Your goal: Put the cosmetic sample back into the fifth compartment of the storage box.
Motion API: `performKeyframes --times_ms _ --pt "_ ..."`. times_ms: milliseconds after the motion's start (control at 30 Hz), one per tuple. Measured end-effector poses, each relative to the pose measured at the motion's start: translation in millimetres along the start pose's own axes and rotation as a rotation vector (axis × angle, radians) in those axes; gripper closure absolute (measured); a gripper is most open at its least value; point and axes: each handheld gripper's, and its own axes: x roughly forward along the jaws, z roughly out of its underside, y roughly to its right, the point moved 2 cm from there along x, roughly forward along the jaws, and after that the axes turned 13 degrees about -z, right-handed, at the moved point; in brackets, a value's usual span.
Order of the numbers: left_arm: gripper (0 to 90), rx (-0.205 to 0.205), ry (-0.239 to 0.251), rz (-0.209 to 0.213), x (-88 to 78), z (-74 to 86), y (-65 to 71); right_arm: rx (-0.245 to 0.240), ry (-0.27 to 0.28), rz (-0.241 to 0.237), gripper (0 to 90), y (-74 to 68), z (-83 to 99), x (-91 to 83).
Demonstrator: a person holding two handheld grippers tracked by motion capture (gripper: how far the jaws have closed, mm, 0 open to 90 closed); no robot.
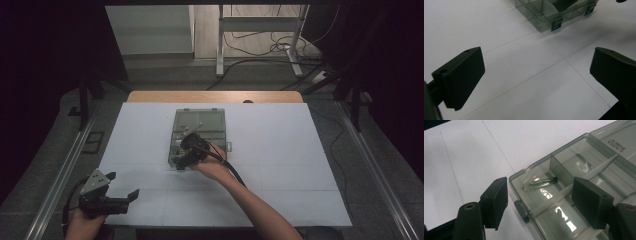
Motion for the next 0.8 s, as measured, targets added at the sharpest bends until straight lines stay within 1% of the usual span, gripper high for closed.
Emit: performKeyframes --times_ms 167,400,467,533,667,800 --pt "0.3 0.0 -0.001 0.0 0.1 -0.1 0.2 -0.002 -0.013 -0.002 27.0 -2.3 4.1 -4.6" --pt "0.3 0.0 -0.001 0.0 0.1 -0.1 0.3 0.008 -0.013 -0.013 25.5 -4.2 8.8 -10.5" --pt "0.3 0.0 -0.002 0.0 0.2 -0.1 0.2 0.018 -0.007 -0.023 25.0 -4.7 10.3 -12.3" --pt "0.4 0.0 -0.002 0.0 0.3 -0.1 0.2 0.026 -0.005 -0.026 22.6 -4.7 11.9 -14.0" --pt "0.4 0.0 -0.003 0.0 0.3 -0.1 0.3 0.018 -0.011 -0.022 19.8 -4.6 15.9 -16.8" --pt "0.4 0.001 -0.003 0.0 0.3 -0.2 0.3 0.037 -0.007 -0.043 16.5 -4.0 20.0 -20.1"
